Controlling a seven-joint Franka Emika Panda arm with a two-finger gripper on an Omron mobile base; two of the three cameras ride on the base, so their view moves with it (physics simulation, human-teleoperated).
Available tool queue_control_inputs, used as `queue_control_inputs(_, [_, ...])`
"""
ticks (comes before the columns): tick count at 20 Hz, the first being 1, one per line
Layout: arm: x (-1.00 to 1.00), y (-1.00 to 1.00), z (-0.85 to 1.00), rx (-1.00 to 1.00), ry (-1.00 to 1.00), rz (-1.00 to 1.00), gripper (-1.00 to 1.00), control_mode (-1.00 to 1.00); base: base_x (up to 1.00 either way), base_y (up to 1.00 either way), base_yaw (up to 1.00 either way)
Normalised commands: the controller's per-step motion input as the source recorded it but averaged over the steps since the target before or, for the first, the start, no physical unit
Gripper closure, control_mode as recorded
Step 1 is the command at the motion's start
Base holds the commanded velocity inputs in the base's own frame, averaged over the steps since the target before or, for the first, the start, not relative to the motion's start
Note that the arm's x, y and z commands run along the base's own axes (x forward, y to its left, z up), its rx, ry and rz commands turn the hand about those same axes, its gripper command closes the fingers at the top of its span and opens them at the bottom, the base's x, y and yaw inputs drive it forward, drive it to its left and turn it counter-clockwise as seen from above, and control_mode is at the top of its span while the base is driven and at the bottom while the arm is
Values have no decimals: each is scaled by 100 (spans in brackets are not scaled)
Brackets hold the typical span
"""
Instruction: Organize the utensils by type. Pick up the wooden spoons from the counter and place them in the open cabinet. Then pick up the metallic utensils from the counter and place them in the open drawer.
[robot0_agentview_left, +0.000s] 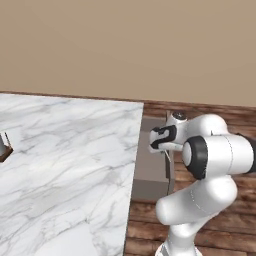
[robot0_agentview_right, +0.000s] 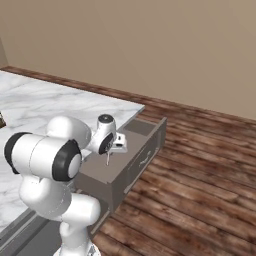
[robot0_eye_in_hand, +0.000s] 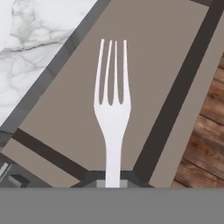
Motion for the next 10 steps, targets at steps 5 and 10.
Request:
queue_control_inputs(5, [7,0,-21,0,0,0,100,-100,0,0,0])
queue_control_inputs(10, [10,0,-17,0,0,0,100,-100,0,0,0])
